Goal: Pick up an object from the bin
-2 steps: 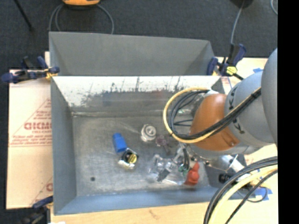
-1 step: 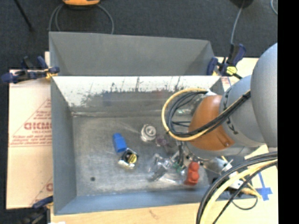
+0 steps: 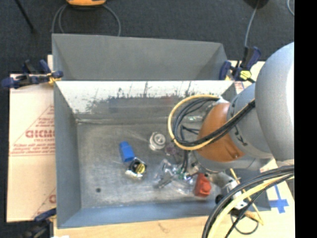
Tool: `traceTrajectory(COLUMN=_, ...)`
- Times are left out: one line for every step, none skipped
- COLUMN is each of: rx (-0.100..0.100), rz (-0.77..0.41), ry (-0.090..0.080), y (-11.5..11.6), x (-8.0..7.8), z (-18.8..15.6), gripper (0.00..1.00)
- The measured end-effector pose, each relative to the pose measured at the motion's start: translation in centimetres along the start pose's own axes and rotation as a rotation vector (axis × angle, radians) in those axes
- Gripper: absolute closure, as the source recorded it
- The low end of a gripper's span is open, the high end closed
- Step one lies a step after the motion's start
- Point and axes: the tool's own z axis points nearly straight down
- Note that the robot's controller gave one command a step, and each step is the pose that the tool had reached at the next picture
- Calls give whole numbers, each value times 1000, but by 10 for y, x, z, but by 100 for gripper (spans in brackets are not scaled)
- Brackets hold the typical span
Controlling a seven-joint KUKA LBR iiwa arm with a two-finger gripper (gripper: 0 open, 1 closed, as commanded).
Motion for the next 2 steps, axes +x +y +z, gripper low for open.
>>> traceTrajectory(rx=-3, rz=-3, ry=0, y=1, x=0, z=-1, gripper=100)
traceTrajectory(rx=3, rz=-10, ry=0, y=1, x=0, z=-19, gripper=100)
